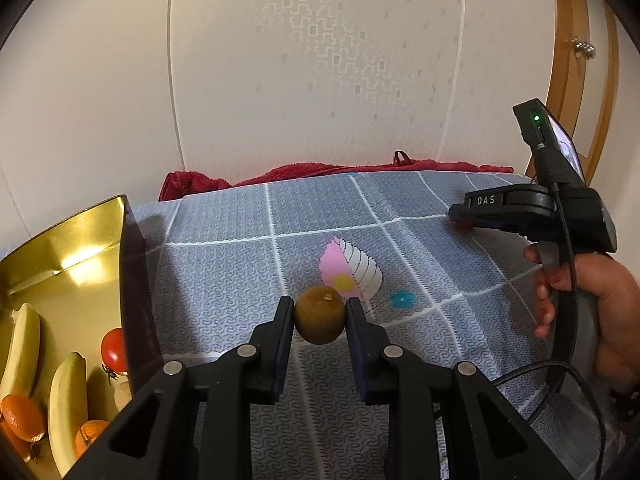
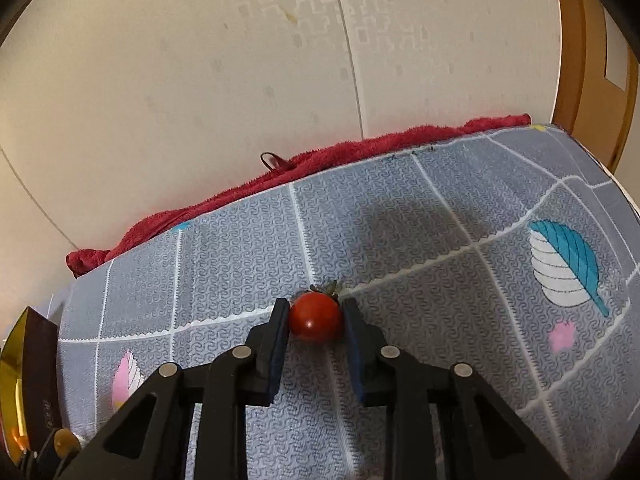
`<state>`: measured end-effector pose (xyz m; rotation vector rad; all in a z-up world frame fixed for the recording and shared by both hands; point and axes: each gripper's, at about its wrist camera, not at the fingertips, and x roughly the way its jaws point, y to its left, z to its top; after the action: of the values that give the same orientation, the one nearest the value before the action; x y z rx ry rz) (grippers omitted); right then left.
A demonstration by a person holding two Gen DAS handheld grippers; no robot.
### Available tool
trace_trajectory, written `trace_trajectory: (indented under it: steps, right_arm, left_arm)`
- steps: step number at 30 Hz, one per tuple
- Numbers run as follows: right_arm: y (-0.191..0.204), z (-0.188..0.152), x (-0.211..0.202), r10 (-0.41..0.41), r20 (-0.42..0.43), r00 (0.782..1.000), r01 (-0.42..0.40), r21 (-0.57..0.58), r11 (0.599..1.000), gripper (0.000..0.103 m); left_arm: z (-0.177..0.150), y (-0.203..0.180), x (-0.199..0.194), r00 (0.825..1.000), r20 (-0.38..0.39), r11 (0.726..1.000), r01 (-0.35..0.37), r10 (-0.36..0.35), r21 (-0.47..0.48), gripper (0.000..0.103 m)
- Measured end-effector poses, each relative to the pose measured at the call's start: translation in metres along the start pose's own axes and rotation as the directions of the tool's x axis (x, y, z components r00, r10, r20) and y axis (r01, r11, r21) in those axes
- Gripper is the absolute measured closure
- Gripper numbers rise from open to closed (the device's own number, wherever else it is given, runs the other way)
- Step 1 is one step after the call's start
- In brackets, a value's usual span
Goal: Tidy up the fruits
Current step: 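Close the left gripper on the brown ball while the right closes on the cherry tomato, then carry the brown ball and cherry tomato back over the gold tray with both grippers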
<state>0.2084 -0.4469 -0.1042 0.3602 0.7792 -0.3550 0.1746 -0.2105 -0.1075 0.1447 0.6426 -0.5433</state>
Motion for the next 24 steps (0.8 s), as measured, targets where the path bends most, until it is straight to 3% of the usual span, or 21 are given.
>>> trace_trajectory:
  steps: [8,14,24]
  right_arm:
    - [0.003,-0.014,-0.018,0.0,0.017,1.0,0.0,-0.017,1.0,0.077]
    - [0.014,-0.028,-0.053,0.003,0.085,0.996,-0.001,-0.034,0.999,0.077]
    - [0.052,-0.063,-0.11,0.09,0.152,0.984,-0.073,-0.109,0.991,0.077]
  left_arm:
    - [-0.001,-0.005,-0.006,0.999,0.036,1.0,-0.01,0.009,0.026,0.077]
    - [-0.002,-0.009,-0.012,0.997,0.073,0.998,-0.021,0.018,0.052,0.077]
    - [-0.007,-0.01,-0.028,0.991,0.132,0.997,0.018,-0.028,0.077,0.077]
